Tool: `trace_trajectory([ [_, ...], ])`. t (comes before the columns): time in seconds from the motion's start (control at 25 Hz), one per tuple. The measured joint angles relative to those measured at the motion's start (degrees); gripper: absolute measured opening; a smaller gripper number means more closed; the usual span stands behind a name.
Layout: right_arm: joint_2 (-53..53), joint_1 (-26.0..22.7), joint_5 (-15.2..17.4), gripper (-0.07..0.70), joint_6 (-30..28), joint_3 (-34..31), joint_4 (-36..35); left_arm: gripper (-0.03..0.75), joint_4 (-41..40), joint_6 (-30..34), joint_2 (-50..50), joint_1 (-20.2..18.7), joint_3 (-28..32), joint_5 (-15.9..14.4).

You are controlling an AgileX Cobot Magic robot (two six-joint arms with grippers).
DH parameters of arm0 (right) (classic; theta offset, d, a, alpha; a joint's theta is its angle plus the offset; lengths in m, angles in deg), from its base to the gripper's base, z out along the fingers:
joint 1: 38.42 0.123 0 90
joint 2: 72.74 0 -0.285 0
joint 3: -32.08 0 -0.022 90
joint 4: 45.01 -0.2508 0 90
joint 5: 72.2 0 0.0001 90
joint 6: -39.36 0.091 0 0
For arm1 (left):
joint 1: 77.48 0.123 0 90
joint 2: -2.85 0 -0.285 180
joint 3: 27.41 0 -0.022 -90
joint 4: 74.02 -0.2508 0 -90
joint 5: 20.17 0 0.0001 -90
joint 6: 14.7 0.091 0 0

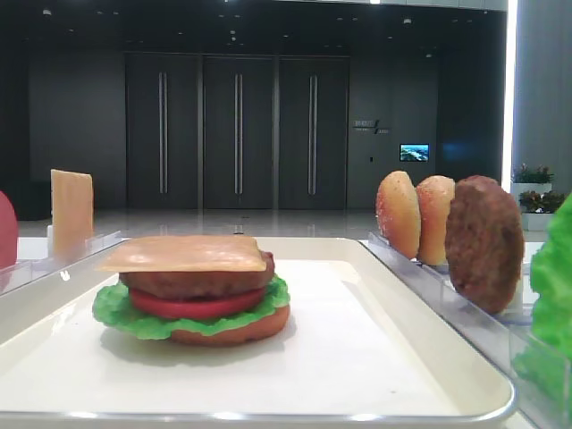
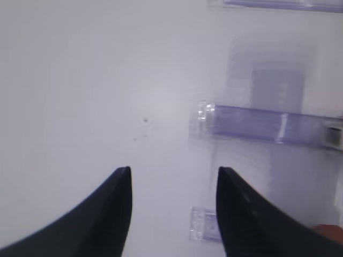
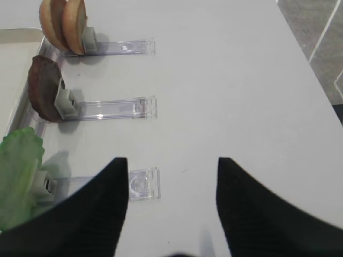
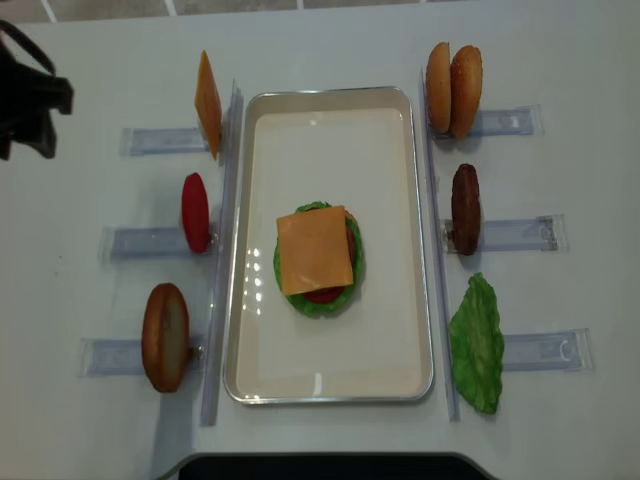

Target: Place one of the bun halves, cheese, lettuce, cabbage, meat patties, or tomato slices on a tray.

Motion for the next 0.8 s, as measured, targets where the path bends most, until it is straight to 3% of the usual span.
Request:
trace_trajectory([
  [0.08,0.0,0.0,0.0,0.358,0.0,0.0,0.0,0.381,1.2,2.4,0.6,3.7,0.6,0.0],
  [0.16,0.0,0.0,0.0,0.358,0.0,0.0,0.0,0.379,2.2,3.3,3.3,4.4,4.3,0.3],
  [0.48,0.0,0.0,0.0,0.358,0.0,0.0,0.0,0.361,7.3,3.5,29.8,4.5,32.2,0.4],
  [0.68,0.0,0.0,0.0,0.358,0.0,0.0,0.0,0.36,11.5,3.5,45.3,4.5,41.1,0.7],
  [0.8,0.0,0.0,0.0,0.358,0.0,0.0,0.0,0.36,11.8,3.6,52.7,4.5,42.6,2.4],
])
